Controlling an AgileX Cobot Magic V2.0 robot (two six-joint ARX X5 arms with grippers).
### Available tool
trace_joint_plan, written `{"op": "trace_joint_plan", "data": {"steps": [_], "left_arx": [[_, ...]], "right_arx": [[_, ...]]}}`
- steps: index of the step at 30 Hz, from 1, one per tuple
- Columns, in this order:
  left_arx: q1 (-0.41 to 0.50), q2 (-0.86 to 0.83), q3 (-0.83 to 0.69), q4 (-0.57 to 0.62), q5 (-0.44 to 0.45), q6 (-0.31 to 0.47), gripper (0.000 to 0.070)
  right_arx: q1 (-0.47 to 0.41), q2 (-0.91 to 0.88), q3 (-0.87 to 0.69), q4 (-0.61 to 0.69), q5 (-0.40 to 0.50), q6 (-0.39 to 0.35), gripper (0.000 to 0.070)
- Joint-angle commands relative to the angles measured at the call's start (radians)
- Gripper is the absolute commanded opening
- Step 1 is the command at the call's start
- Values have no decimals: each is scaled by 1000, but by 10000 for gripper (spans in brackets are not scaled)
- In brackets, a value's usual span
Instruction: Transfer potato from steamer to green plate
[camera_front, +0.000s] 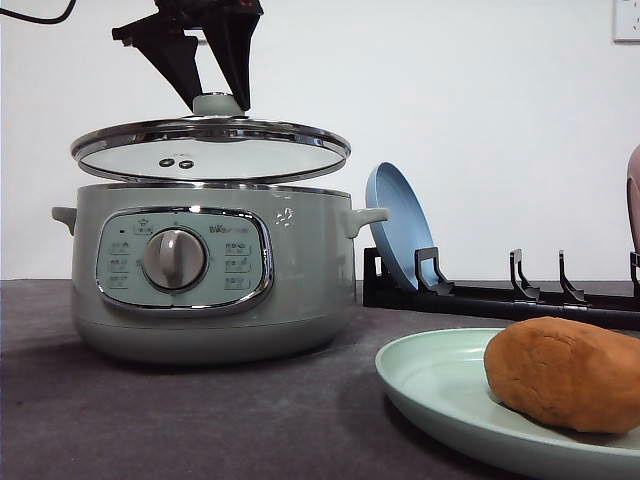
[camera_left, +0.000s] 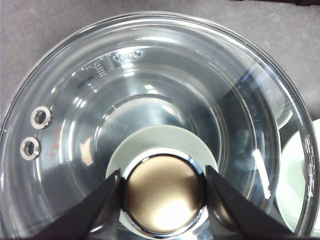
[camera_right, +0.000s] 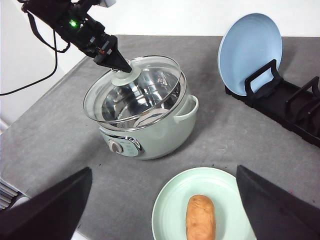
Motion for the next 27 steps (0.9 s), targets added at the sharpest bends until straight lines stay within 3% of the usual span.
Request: {"op": "trace_joint_plan", "data": {"steps": [1, 27], "left_arx": [[-5, -5, 28, 27, 5, 17, 0], [-5, 60, 28, 44, -26, 48, 0]], "right_arx": [[9, 5, 16, 9, 2, 3, 585], [9, 5, 16, 9, 5, 3, 585]]}}
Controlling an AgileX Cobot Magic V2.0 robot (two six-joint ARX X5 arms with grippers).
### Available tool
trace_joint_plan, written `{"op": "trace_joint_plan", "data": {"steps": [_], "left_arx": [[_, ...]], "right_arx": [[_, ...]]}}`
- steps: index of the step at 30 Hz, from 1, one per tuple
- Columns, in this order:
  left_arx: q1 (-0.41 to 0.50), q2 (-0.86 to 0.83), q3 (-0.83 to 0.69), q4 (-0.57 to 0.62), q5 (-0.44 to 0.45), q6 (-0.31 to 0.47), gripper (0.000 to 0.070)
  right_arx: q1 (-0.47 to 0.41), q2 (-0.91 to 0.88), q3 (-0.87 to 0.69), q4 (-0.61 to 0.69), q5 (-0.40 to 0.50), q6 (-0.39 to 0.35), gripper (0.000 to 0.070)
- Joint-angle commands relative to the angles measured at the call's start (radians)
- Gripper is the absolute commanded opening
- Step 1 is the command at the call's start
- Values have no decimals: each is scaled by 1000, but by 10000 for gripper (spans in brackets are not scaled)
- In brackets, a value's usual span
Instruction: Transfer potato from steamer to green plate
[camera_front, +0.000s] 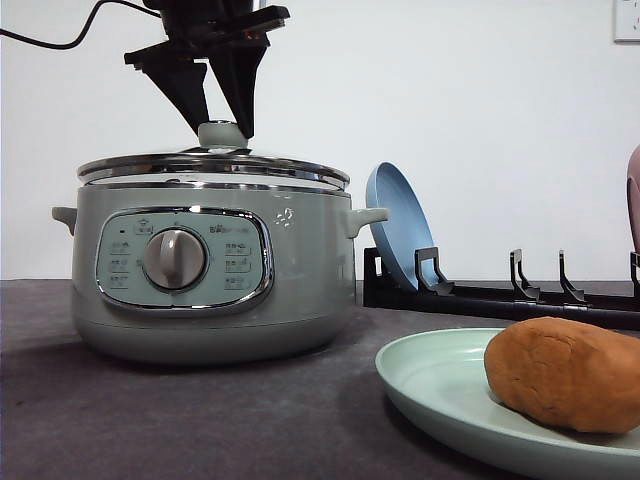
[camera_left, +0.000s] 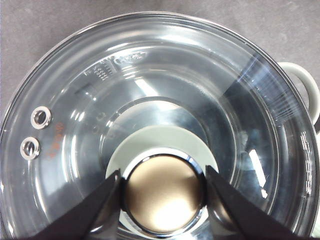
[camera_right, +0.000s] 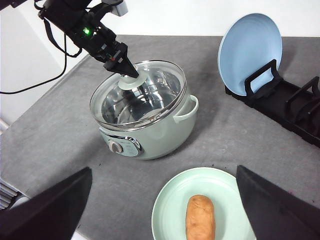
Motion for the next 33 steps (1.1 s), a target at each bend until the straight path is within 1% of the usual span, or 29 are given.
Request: {"op": "trace_joint_plan", "data": {"steps": [1, 19, 23, 28, 33], "left_arx": [[-5, 8, 32, 20, 0, 8, 0], [-21, 39, 32, 26, -19, 20, 0], [-21, 39, 32, 25, -19, 24, 0], [-22, 41, 32, 19, -18, 3, 0], [-21, 41, 32, -1, -19, 5, 0]], "right_arx": [[9, 5, 16, 9, 6, 3, 585], [9, 5, 16, 7, 8, 2, 585], [9, 5, 16, 5, 23, 2, 585], [9, 5, 16, 1, 26, 2, 585], [9, 5, 16, 1, 26, 2, 585]]}}
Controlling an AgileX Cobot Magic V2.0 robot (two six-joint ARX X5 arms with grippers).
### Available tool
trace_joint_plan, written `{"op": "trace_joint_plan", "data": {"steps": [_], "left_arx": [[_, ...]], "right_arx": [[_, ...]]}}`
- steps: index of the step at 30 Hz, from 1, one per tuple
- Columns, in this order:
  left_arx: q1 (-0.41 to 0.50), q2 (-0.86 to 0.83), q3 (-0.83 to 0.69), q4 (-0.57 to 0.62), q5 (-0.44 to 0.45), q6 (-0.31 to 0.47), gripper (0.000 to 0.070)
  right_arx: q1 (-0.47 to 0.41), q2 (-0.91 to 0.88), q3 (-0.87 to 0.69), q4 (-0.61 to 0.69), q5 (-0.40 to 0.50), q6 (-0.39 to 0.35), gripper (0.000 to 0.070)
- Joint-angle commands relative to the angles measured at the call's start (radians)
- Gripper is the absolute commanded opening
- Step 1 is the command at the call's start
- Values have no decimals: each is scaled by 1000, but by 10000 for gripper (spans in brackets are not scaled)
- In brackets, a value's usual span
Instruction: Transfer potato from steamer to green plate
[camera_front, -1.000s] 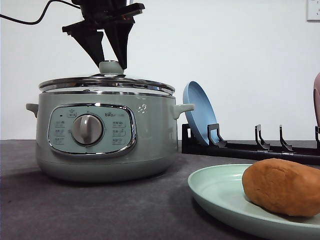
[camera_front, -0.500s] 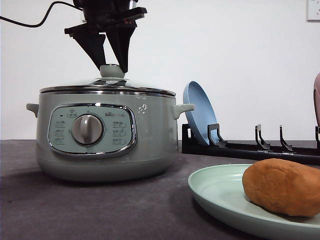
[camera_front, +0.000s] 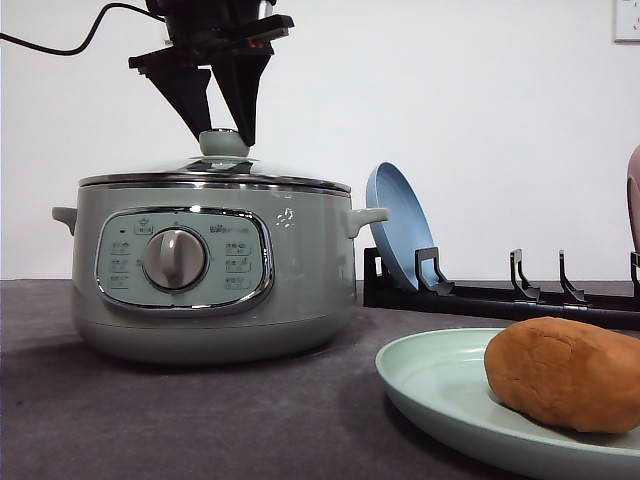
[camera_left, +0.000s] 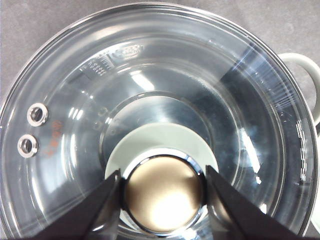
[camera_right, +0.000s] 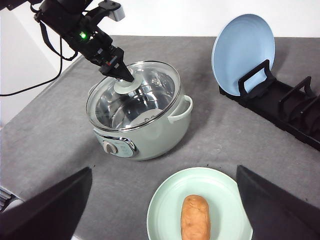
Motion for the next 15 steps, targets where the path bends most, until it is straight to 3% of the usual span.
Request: {"op": "trace_joint_plan", "data": {"steps": [1, 8, 15], "left_arx": [[-6, 25, 32, 11, 3, -2, 0], [-7, 25, 32, 2, 3, 8, 20], [-9, 25, 32, -10, 3, 13, 356]], "right_arx": [[9, 5, 16, 5, 3, 2, 585], [9, 5, 16, 5, 3, 2, 585], [9, 5, 16, 5, 3, 2, 585]]}}
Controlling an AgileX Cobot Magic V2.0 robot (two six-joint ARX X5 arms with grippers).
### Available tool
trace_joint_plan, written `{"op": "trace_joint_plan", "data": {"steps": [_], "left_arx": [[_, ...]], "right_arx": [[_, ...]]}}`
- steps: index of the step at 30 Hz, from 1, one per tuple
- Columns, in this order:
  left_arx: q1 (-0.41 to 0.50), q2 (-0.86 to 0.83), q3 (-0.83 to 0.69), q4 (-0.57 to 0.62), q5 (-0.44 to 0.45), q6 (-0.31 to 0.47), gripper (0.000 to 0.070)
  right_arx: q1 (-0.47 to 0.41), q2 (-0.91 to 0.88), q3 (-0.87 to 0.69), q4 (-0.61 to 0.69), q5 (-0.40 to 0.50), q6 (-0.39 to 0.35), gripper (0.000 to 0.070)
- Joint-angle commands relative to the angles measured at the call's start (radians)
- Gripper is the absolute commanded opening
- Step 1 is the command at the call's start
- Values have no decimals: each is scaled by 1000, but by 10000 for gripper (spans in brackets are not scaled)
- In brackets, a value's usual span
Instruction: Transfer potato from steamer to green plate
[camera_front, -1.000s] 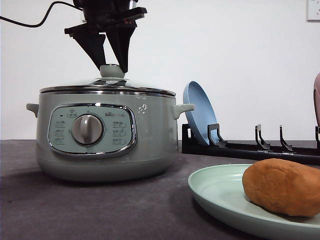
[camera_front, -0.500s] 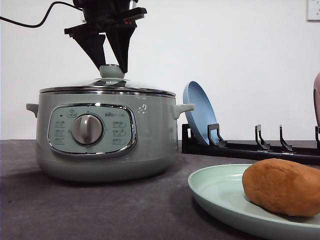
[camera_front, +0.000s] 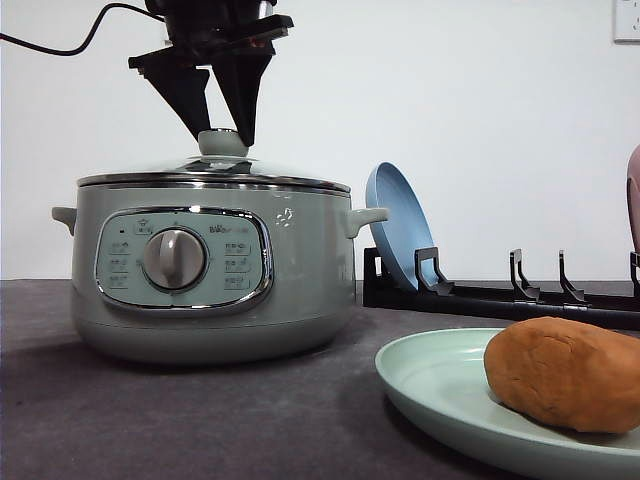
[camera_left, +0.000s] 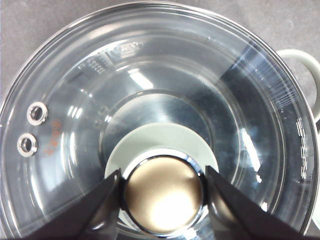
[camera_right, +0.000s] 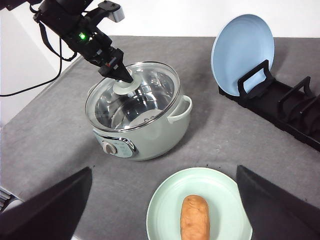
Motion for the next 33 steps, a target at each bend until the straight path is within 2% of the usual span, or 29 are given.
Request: {"op": "trace_joint_plan", "data": {"steps": [1, 6, 8, 21, 33], "left_arx": [[-7, 24, 32, 1, 4, 10, 384], [-6, 24, 32, 4, 4, 8, 526], [-6, 24, 32, 6, 5, 4, 560], [1, -13, 34, 14, 27, -5, 564], [1, -224, 34, -40, 27, 6, 561]], "right_arx": [[9, 5, 16, 5, 3, 2, 585], [9, 5, 16, 5, 8, 2, 585], [9, 5, 16, 5, 8, 1, 585], [9, 5, 16, 5, 8, -2, 585], [9, 5, 16, 4, 8, -25, 585]]}}
